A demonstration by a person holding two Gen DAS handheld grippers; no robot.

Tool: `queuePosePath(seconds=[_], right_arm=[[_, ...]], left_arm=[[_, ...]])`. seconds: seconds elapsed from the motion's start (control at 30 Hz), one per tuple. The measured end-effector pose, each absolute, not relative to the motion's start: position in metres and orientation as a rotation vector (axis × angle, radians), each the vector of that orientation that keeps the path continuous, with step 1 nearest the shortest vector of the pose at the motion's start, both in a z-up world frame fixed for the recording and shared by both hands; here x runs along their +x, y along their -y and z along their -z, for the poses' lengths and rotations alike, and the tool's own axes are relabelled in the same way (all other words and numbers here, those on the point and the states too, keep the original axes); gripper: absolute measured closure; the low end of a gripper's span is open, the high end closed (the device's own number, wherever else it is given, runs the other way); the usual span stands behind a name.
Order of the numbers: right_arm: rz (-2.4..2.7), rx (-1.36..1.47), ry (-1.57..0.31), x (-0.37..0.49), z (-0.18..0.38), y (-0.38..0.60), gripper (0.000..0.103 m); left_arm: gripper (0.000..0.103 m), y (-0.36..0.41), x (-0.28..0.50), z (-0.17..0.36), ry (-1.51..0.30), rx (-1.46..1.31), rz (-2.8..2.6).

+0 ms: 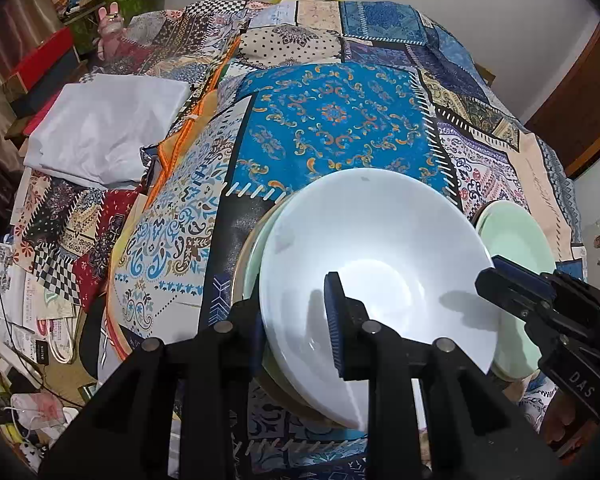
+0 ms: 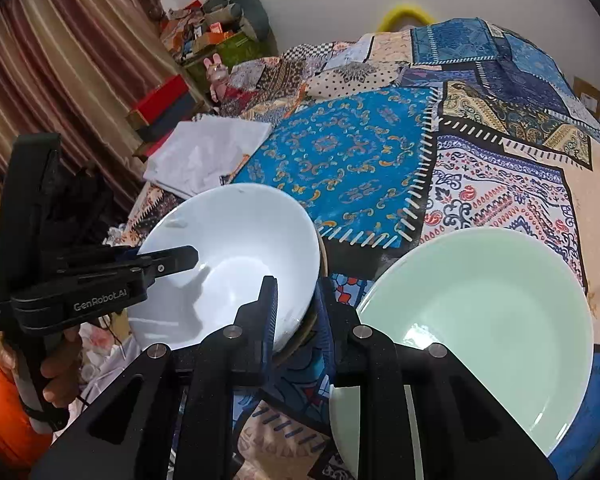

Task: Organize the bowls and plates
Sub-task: 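Lower the white bowl into the mint green bowl with both grippers, then close both grippers on the rims of the nested bowl stack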

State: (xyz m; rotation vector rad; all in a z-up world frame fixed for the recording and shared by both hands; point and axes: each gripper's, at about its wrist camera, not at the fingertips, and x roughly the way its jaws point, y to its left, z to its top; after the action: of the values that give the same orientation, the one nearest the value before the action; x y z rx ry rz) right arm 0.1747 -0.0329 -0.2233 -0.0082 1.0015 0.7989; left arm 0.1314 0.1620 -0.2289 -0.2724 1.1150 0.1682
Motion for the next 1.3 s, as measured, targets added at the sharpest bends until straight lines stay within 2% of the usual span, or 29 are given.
queuePosePath(seconds=[0.17, 0.27, 0.43, 0.5, 0.7, 0.87, 1.0, 1.3], right_arm=[[-0.819, 0.000, -0.962, 0.169, 0.211, 0.038, 0.085], [-0.813, -0.008, -0.955, 0.169, 0.209, 0.040, 0.084], [-0.804, -0.012, -0.979, 0.170, 0.216, 0.043, 0.079], [-0.801, -0.013, -0.988, 0.171, 0.218, 0.043, 0.078], [-0.803, -0.035, -1.010, 0.171, 0.224, 0.033, 0.070], [-0.803, -0.067, -1.035, 0.172, 0.232, 0.020, 0.070], [-0.796, -0.090, -1.054, 0.172, 0.239, 0.012, 0.069], [-0.782, -0.117, -1.093, 0.178, 0.254, -0.001, 0.067]], left_arm=[[0.077, -0.157, 0.133, 0.218, -1.102, -0.249, -0.186], [0.072, -0.157, 0.135, 0.214, -1.102, -0.236, -0.203], [0.056, -0.159, 0.123, 0.200, -1.039, -0.210, -0.210], [0.053, -0.161, 0.117, 0.201, -1.036, -0.204, -0.202], [0.053, -0.176, 0.105, 0.222, -1.087, -0.254, -0.211], [0.052, -0.185, 0.099, 0.243, -1.115, -0.308, -0.176], [0.043, -0.195, 0.094, 0.256, -1.101, -0.372, -0.157], [0.044, -0.198, 0.095, 0.272, -1.108, -0.429, -0.111]])
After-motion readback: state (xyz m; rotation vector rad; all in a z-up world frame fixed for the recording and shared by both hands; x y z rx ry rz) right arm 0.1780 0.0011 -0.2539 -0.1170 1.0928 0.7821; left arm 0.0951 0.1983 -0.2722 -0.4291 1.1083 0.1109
